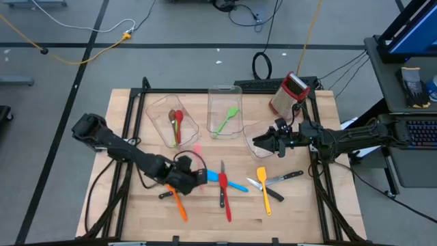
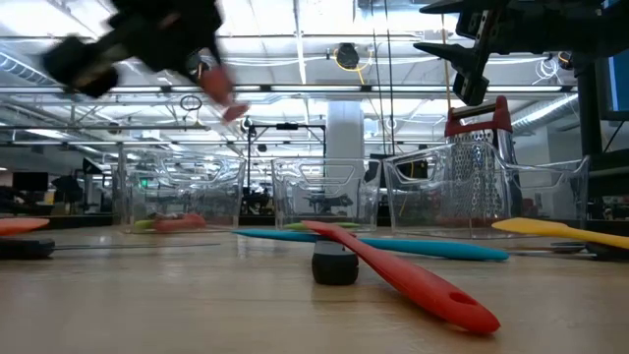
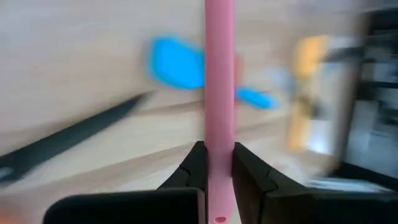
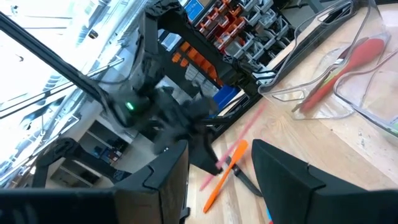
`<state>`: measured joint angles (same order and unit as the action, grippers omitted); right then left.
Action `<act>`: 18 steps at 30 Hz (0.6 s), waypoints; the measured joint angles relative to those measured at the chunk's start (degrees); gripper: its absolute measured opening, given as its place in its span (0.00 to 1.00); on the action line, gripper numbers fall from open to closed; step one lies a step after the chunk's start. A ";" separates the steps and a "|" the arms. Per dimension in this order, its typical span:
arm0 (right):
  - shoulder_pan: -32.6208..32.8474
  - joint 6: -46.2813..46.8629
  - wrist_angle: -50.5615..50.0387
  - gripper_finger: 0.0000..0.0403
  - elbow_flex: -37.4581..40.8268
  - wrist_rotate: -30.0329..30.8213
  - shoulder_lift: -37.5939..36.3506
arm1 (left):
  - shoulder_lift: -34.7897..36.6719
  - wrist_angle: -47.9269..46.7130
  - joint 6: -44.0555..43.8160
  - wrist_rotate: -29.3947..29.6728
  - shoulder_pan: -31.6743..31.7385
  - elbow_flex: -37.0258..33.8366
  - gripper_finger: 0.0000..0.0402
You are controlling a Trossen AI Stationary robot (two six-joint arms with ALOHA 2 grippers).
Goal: Pick & Place Kitchen Items
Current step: Put the pink silicone spatula into the middle bin
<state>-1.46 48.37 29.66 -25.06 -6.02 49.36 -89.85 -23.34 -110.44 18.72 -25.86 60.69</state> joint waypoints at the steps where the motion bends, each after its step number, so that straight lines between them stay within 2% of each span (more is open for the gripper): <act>1: 0.01 0.01 -0.01 0.42 0.00 0.00 0.01 | 0.44 2.13 2.29 1.23 0.46 0.07 0.08; 4: 0.00 0.01 0.01 0.42 0.00 0.00 -0.02 | 1.38 7.33 9.14 2.23 3.00 0.00 0.08; 7: 0.01 0.01 0.05 0.42 0.00 0.00 -0.02 | 1.86 10.98 15.91 -0.52 7.12 0.02 0.08; 13: -0.02 -0.15 -0.02 0.42 0.00 0.00 0.01 | 1.79 15.28 29.19 -12.39 18.31 0.02 0.08; 18: -0.02 -0.04 -0.33 0.42 0.00 0.00 -0.02 | 1.78 15.01 37.38 -21.82 28.16 0.11 0.08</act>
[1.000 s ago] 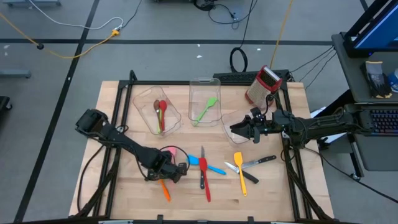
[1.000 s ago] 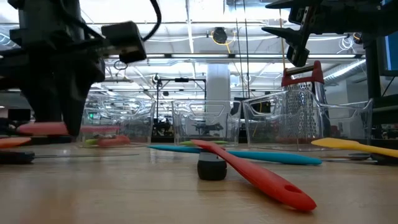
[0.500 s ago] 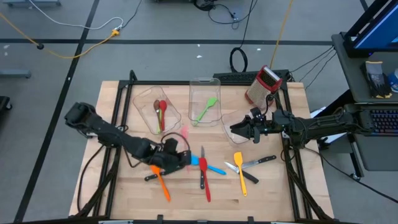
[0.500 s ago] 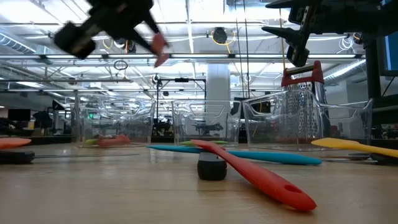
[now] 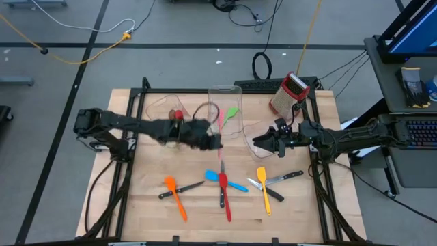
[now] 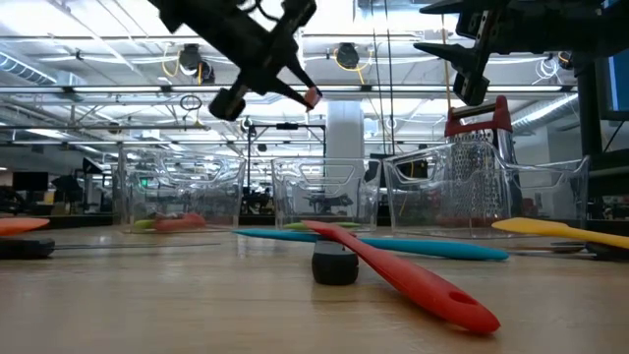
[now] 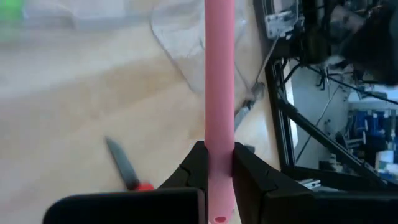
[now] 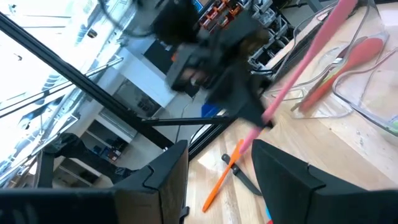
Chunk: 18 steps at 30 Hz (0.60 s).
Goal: Pick & Place Kitchen Items
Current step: Put the pink silicone spatula into the middle bin
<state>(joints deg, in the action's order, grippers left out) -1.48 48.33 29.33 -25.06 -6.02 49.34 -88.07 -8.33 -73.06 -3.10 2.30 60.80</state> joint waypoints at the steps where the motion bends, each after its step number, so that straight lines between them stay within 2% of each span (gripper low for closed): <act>1: 0.00 -0.01 -0.18 0.42 0.00 0.00 0.01 | 0.00 -0.52 1.71 -1.62 1.69 0.41 0.08; 6: 0.00 -1.08 -1.76 0.42 0.00 0.02 0.00 | 0.02 -1.85 10.59 -6.70 9.54 3.61 0.08; 11: -0.04 -1.06 -3.05 0.42 0.00 0.17 0.00 | -1.08 -10.36 18.83 -7.52 15.36 9.23 0.08; 18: -0.04 -1.46 -3.11 0.42 0.00 0.22 0.00 | -8.90 -18.39 28.51 -10.06 19.73 18.25 0.08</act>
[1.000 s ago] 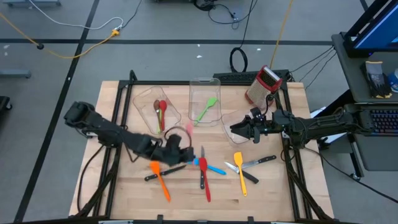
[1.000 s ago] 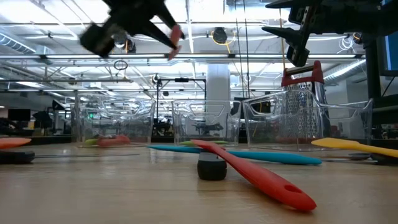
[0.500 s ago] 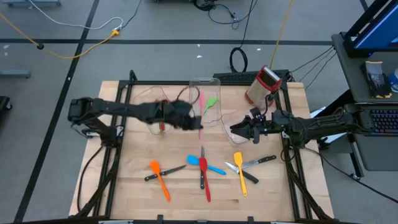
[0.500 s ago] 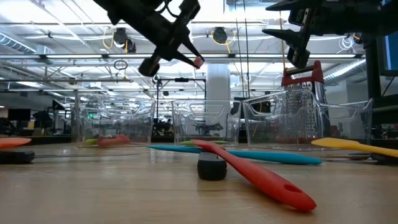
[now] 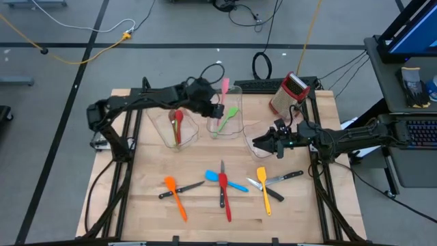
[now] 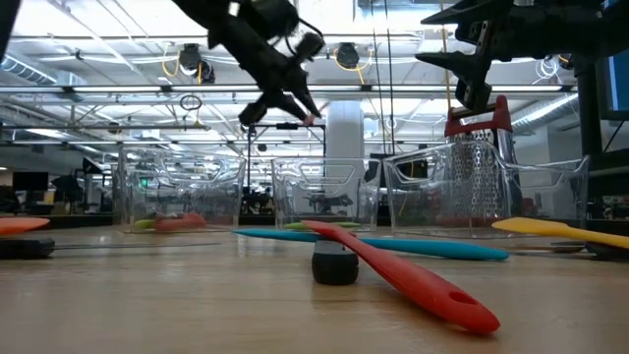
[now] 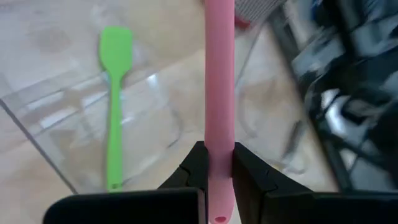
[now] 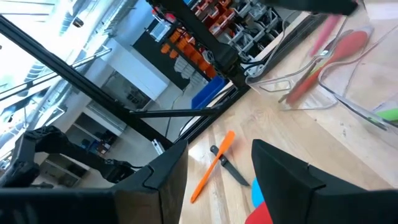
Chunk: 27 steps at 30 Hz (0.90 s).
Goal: Pick & Place Kitchen Items
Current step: Put the pink silicone spatula into the middle bin
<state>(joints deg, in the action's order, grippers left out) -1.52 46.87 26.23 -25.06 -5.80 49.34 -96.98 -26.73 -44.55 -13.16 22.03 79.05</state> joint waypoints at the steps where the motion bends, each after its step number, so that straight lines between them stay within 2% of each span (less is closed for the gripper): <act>1: 0.00 0.00 -0.03 0.42 0.00 0.00 0.01 | -1.50 -1.79 1.26 -0.31 0.25 1.52 0.08; 6: 0.00 0.00 -0.60 0.42 0.00 0.02 0.02 | -9.01 -11.96 7.23 -0.36 1.12 9.16 0.08; 11: 0.00 0.01 -1.60 0.42 0.00 0.00 0.02 | -15.07 -16.80 11.12 -0.34 1.26 13.68 0.08; 19: 0.00 0.58 -1.62 0.42 0.00 0.02 0.01 | -17.92 -18.74 11.49 -0.34 2.06 14.23 0.08; 27: 0.00 0.59 -2.03 0.42 0.00 0.00 0.00 | -19.93 -17.80 12.53 -0.91 2.10 14.23 0.15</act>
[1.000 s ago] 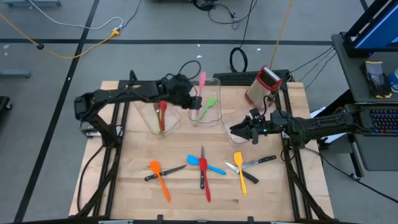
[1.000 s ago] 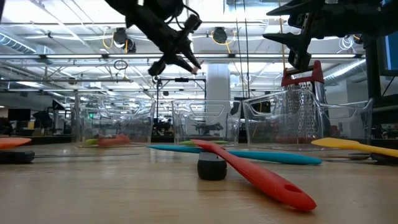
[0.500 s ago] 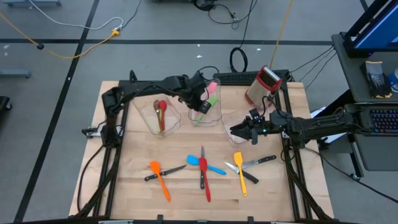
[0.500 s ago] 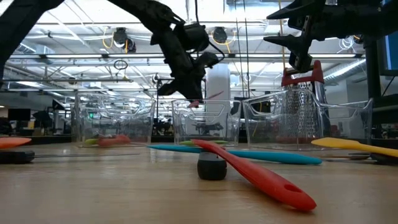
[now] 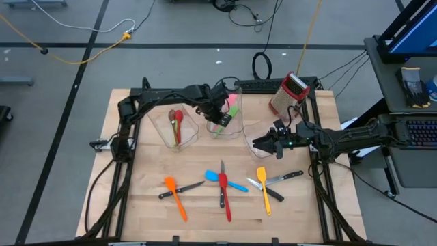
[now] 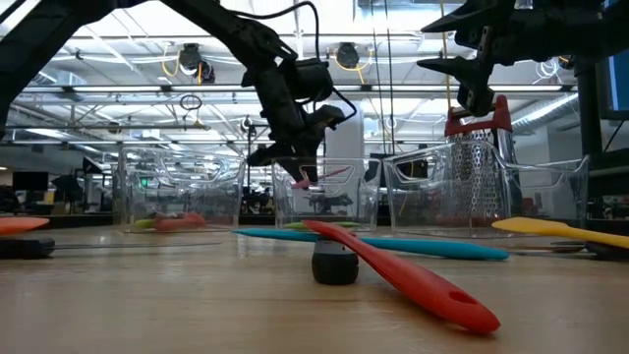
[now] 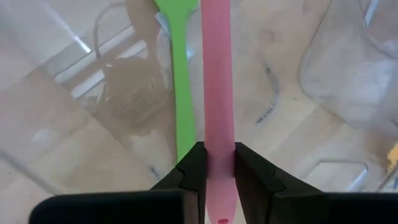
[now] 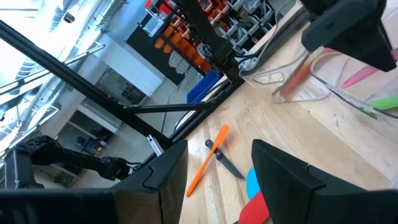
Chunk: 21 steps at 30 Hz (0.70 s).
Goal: Pick & Place Kitchen Items
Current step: Put the pink silicone spatula into the middle bin
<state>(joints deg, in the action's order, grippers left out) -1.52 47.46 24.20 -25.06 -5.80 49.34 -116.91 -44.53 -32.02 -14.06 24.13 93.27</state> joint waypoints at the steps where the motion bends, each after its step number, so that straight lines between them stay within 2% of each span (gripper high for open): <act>1: -0.02 0.02 -0.10 0.42 0.00 0.00 0.00 | -0.06 0.41 0.24 0.05 0.01 0.00 0.15; 14: 0.00 -0.13 -0.38 0.42 0.00 0.00 0.00 | -0.25 2.75 3.07 0.57 0.01 0.00 0.18; 21: 0.00 0.00 -0.38 0.42 0.00 0.00 0.00 | -0.25 2.42 2.83 2.78 0.01 0.00 0.36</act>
<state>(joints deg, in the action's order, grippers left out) -1.52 47.46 23.81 -25.06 -5.80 49.34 -117.16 -42.11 -29.19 -11.28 24.14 93.27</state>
